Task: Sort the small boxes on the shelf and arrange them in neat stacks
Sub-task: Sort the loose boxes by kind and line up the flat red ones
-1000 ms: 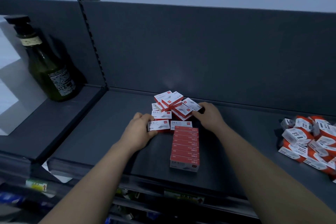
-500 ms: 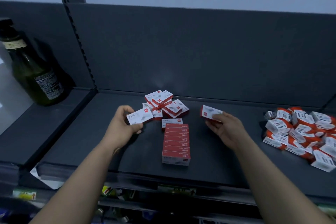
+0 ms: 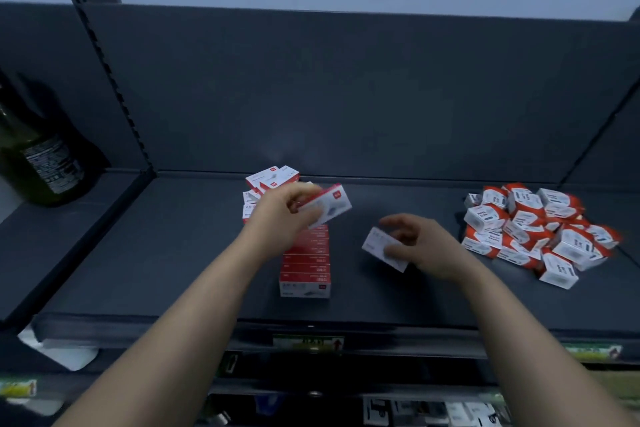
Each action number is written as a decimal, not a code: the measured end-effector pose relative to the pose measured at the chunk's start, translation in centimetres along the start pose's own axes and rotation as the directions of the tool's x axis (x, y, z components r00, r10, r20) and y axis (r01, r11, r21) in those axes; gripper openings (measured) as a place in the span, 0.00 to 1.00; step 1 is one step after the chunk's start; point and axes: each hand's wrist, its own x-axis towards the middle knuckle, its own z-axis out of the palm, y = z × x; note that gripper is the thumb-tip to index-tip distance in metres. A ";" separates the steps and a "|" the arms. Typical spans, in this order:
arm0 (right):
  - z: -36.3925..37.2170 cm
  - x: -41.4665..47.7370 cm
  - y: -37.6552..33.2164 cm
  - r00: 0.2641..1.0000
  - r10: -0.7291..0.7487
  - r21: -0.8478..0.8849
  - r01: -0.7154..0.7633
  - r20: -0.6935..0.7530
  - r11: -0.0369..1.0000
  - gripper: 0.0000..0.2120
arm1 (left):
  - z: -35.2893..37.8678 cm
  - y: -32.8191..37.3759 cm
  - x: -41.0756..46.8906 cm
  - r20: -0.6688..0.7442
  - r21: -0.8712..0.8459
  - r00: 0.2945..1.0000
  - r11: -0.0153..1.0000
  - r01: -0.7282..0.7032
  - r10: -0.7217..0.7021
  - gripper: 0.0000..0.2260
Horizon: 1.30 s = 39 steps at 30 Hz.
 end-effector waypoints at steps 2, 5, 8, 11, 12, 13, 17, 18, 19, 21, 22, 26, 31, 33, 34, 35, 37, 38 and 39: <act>-0.2 -0.4 0.3 1.000 -0.005 -0.087 0.004 -0.009 0.996 0.18 | 1.6 0.3 0.5 0.039 0.133 0.998 0.990 -0.052 0.048 0.11; -0.5 -1.0 0.9 0.999 -0.007 -0.169 0.014 0.041 0.986 0.16 | 3.5 0.3 1.1 0.059 0.285 0.997 0.956 -0.066 0.051 0.11; -1.6 -1.6 1.7 0.998 -0.025 -0.277 0.042 0.064 0.960 0.12 | 5.0 0.2 1.5 0.108 0.404 0.994 0.913 -0.049 0.005 0.12; -2.6 -2.1 2.5 0.998 -0.014 -0.290 0.032 0.065 0.956 0.09 | 5.9 -0.2 1.8 0.191 0.529 0.981 0.845 -0.078 -0.029 0.11; -2.8 -2.2 2.7 0.997 -0.018 -0.268 0.036 0.070 0.963 0.09 | 6.1 -0.5 1.9 0.212 0.552 0.976 0.830 -0.085 -0.042 0.11; -2.8 -2.2 2.8 0.997 -0.030 -0.249 0.047 0.075 0.967 0.08 | 6.1 -0.7 2.0 0.221 0.565 0.974 0.821 -0.087 -0.049 0.11; -1.7 -1.6 3.2 0.992 -0.096 -0.160 0.108 0.080 0.981 0.11 | 5.9 -1.6 2.1 0.211 0.593 0.977 0.796 -0.118 -0.012 0.09; -1.2 -1.3 3.4 0.992 -0.109 -0.126 0.116 0.067 0.985 0.15 | 5.7 -1.8 2.1 0.205 0.604 0.979 0.788 -0.121 -0.007 0.09; -0.7 -0.9 3.6 0.992 -0.117 -0.101 0.122 0.049 0.987 0.20 | 5.5 -2.0 2.0 0.187 0.614 0.982 0.781 -0.116 -0.002 0.10; 0.0 -0.2 3.7 0.989 -0.144 -0.107 0.145 0.023 0.984 0.32 | 4.9 -2.5 1.8 0.111 0.607 0.993 0.789 -0.088 0.026 0.10; 0.3 0.2 3.6 0.986 -0.162 -0.131 0.165 0.031 0.977 0.36 | 4.5 -2.7 1.6 0.062 0.600 0.997 0.797 -0.070 0.041 0.10; 1.6 1.2 2.9 0.962 -0.242 -0.189 0.263 0.127 0.946 0.24 | 3.1 -3.6 0.1 -0.049 0.619 0.999 0.786 0.012 0.024 0.15; 2.4 0.6 2.2 0.965 -0.209 -0.104 0.227 0.160 0.968 0.14 | 2.6 -4.5 -1.5 -0.041 0.459 0.996 0.884 0.086 -0.076 0.21; 2.5 0.0 1.9 0.964 -0.202 -0.066 0.216 0.172 0.974 0.14 | 2.7 -4.6 -1.9 -0.025 0.401 0.995 0.911 0.098 -0.097 0.20; 2.7 -0.3 1.8 0.962 -0.201 -0.055 0.214 0.182 0.975 0.14 | 2.7 -4.6 -2.0 -0.024 0.379 0.994 0.919 0.105 -0.103 0.20; 2.8 -0.7 1.6 0.960 -0.201 -0.048 0.214 0.194 0.976 0.13 | 2.7 -4.5 -2.0 -0.025 0.366 0.994 0.924 0.109 -0.107 0.19; 3.1 -1.2 1.4 0.955 -0.195 -0.051 0.211 0.223 0.976 0.14 | 2.7 -4.6 -2.0 -0.032 0.370 0.994 0.922 0.110 -0.106 0.19; 3.3 -1.4 1.3 0.953 -0.190 -0.060 0.209 0.236 0.976 0.14 | 2.6 -4.7 -2.0 -0.038 0.383 0.994 0.917 0.111 -0.105 0.19; 3.4 -1.5 1.2 0.952 -0.185 -0.069 0.208 0.242 0.976 0.14 | 2.7 -4.8 -2.0 -0.045 0.393 0.994 0.913 0.113 -0.103 0.19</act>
